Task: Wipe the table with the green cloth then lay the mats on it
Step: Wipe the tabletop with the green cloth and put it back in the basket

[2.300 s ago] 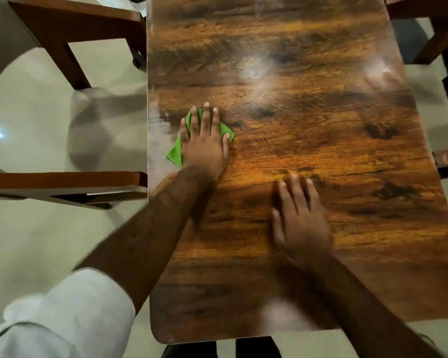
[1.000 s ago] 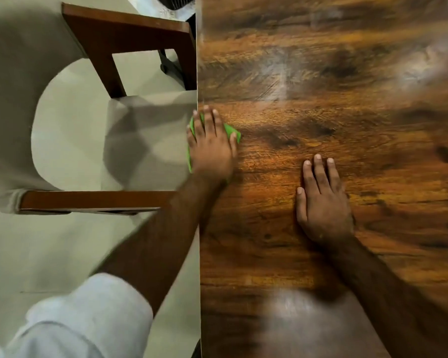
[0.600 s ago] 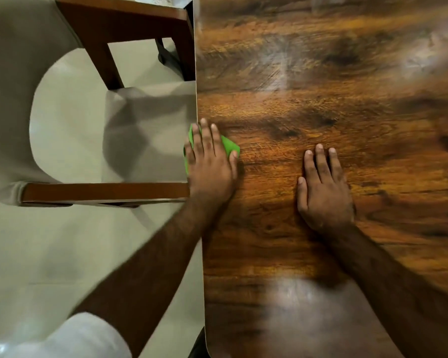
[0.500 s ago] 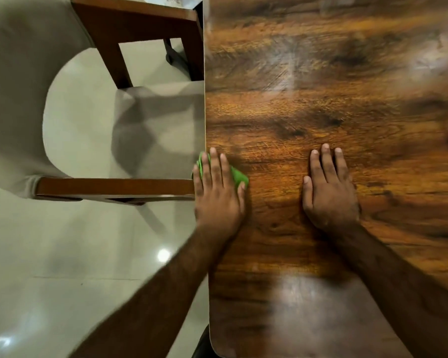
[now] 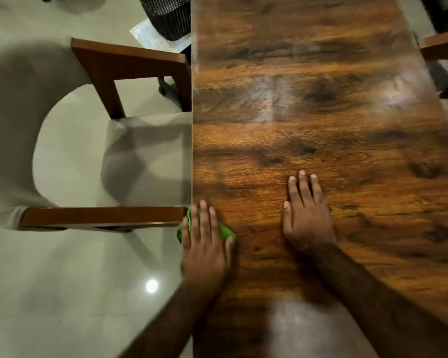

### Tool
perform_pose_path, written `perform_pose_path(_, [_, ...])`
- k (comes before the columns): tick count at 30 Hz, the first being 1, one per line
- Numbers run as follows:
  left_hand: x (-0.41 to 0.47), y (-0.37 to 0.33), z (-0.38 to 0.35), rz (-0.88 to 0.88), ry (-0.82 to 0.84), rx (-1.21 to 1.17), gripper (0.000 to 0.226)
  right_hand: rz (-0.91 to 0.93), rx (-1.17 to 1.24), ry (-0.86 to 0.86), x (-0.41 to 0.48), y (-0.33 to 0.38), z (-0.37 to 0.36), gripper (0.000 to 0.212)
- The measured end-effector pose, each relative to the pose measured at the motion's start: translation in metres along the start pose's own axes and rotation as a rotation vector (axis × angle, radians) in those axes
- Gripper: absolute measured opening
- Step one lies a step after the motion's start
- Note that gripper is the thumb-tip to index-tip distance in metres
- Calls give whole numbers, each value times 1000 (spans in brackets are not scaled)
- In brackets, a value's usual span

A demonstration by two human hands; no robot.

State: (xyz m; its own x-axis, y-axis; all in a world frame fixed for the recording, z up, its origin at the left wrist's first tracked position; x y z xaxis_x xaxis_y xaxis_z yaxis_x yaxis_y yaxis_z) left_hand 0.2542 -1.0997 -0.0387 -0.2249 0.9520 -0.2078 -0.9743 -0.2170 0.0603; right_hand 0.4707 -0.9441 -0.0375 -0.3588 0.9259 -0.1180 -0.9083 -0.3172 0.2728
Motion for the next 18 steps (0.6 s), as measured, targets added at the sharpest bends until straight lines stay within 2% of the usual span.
perform_pose_path(5, [173, 14, 40, 14, -25, -6, 80, 1, -13, -5, 0, -2, 1, 73])
perform_pose_path(9, [250, 13, 54, 76, -67, -14, 81, -10, 23, 0, -2, -2, 1, 71])
perform_pose_path(13, [230, -10, 47, 61, -101, -10, 80, 7, 54, -21, -4, 0, 3, 70])
perform_pose_path(18, [112, -81, 35, -132, -79, 13, 80, 1, 164, -39, -4, -1, 5, 67])
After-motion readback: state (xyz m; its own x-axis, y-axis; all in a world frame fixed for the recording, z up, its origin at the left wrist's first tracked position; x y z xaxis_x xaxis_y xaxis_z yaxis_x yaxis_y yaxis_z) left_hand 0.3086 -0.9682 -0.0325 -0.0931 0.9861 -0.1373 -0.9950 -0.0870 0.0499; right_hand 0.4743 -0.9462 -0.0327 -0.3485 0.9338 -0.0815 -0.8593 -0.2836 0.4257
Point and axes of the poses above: each hand's wrist, its own x-axis towards the middle knuckle, its own z-axis out of the back of the hand, y = z × x, the point moved 3 cm from there along x, towards the middle knuckle, and after that the axes turned 10 degrees about x, right-handed, at the moved point
